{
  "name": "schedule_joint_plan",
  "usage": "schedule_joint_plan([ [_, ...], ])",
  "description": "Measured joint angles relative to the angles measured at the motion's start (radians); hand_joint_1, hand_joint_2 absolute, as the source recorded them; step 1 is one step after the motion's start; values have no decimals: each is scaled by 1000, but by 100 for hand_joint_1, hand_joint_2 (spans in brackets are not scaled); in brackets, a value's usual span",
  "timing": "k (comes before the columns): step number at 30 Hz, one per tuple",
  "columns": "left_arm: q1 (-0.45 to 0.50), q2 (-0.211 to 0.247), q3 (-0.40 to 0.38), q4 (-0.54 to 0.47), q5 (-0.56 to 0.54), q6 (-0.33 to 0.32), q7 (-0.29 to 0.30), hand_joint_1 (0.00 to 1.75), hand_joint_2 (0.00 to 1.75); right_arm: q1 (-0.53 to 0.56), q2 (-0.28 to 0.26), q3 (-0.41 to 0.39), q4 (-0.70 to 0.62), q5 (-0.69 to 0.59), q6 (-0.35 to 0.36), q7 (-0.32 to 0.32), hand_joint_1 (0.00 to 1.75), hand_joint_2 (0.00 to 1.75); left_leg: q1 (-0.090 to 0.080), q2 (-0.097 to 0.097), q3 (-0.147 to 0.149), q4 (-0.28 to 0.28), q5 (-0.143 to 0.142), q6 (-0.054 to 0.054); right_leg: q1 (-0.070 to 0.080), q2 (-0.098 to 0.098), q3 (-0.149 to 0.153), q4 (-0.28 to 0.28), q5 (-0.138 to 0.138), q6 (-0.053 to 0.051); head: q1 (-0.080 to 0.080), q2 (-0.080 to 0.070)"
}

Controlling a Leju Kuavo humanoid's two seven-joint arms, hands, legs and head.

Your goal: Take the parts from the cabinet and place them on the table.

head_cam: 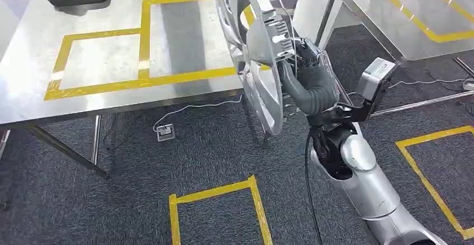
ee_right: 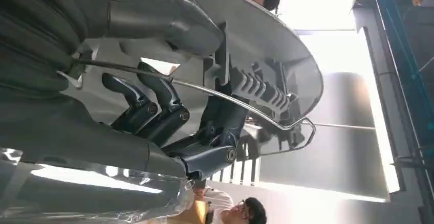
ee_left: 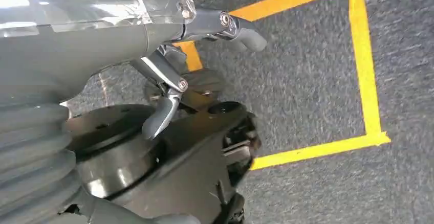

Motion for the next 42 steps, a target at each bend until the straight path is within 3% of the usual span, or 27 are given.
schedule_joint_plan([
  [2,0,3,0,0,0,1,0,0,175,0,0,0,0,0,-1,0,175,175,12,10,54,-173,162,-17,-14,0,23,20,-34,19,-4,0],
  [3,2,3,0,0,0,1,1,0,175,1,0,0,0,1,-1,0,175,175,14,16,63,-199,183,-25,-16,-1,22,29,-48,28,-8,0],
  [4,0,0,0,0,0,1,2,0,175,2,0,0,0,1,-1,0,175,175,5,22,42,-204,144,-12,-15,2,23,42,-55,36,-21,0],
  [5,-2,1,0,0,0,2,3,0,175,2,0,0,0,3,-2,1,175,175,2,26,48,-190,163,19,-12,3,15,43,-64,47,-19,0],
  [8,1,3,0,2,0,7,4,0,175,8,0,-1,-1,5,-4,3,175,175,1,18,49,-190,160,40,-19,-4,24,39,-76,56,-8,0],
  [9,1,3,0,3,0,7,4,0,175,8,0,-2,-1,5,-5,3,175,175,1,17,52,-190,161,43,-20,-1,21,51,-87,58,-5,0],
  [11,-1,5,0,3,0,8,4,0,175,9,0,-3,-3,6,-6,3,175,175,-2,14,58,-190,154,53,-20,1,-46,193,-160,63,15,0],
  [13,-1,5,0,3,0,8,4,0,175,13,0,-2,-3,7,-6,3,175,175,-8,13,62,-190,148,59,-20,2,-125,331,-209,63,23,0],
  [14,0,5,0,3,0,8,5,0,175,17,0,-2,-3,7,-6,3,175,175,-13,11,66,-190,145,61,-19,2,-157,369,-201,57,28,0],
  [15,0,5,0,3,0,8,6,0,175,18,0,-2,-3,7,-6,3,175,175,-15,9,70,-190,143,63,-16,3,-156,353,-176,51,29,0],
  [17,-2,5,0,4,0,8,7,0,175,18,0,-2,-3,7,-5,3,175,175,-21,4,86,-191,137,64,-1,7,-97,189,-55,25,32,0],
  [18,-2,5,0,4,-1,8,7,0,175,17,0,-2,-5,8,-5,3,175,175,-21,3,89,-192,135,63,9,9,-70,119,-15,13,32,0],
  [19,-5,1,0,4,-1,8,7,0,175,14,0,-3,-7,8,-6,3,175,175,-19,2,90,-197,137,62,13,9,-53,85,-24,0,25,0],
  [23,-3,-2,0,4,-1,8,8,0,175,8,0,-3,-12,8,-6,4,175,175,-16,2,88,-210,150,39,24,8,-44,42,-9,-14,39,0],
  [24,-3,-2,0,4,-1,8,8,0,175,9,1,-3,-13,8,-6,4,175,175,-19,3,89,-211,140,50,20,9,-39,30,-6,14,38,0],
  [25,-4,0,0,4,-1,8,8,0,175,10,1,-2,-15,8,-6,4,175,175,-20,5,90,-219,147,85,16,10,-39,26,-3,61,31,0],
  [26,-3,1,0,4,-1,8,9,0,175,11,-1,-2,-14,8,-6,5,175,175,-19,5,91,-220,147,67,18,11,-39,26,-4,29,31,0],
  [27,-3,1,0,4,-1,8,10,0,175,13,-1,-2,-14,8,-6,6,175,175,-20,5,92,-220,148,60,18,11,-39,28,-5,28,31,0],
  [29,-2,2,0,4,-1,8,11,0,175,19,-1,-2,-14,9,-6,6,175,175,-19,5,94,-221,150,60,18,11,-39,30,-5,29,16,0],
  [36,-2,2,0,4,-1,8,16,0,175,25,-1,-2,-14,10,-6,7,175,175,-19,4,97,-227,151,56,17,11,-39,31,-8,23,8,0],
  [37,-2,2,0,4,-1,8,16,0,175,26,-1,-2,-14,10,-6,7,175,175,-21,4,95,-224,147,57,14,10,-38,27,-7,25,8,0],
  [39,-2,5,0,4,-1,8,17,0,175,27,-1,-2,-16,10,-6,7,175,175,-25,3,106,-241,145,70,14,10,-29,10,-6,35,3,0],
  [40,-2,4,0,4,-1,8,17,0,175,27,-1,-3,-18,11,-6,8,175,175,-15,4,126,-267,154,71,15,11,-20,2,-10,40,3,0],
  [41,-2,4,0,4,-2,8,17,0,175,27,-2,-4,-20,11,-6,8,175,175,-15,5,141,-282,158,71,13,12,-20,22,-22,44,6,0],
  [42,-3,6,0,4,-2,8,17,0,175,25,-3,-3,-20,11,-6,8,175,175,-14,8,152,-286,157,74,8,12,-55,98,-63,49,15,0],
])
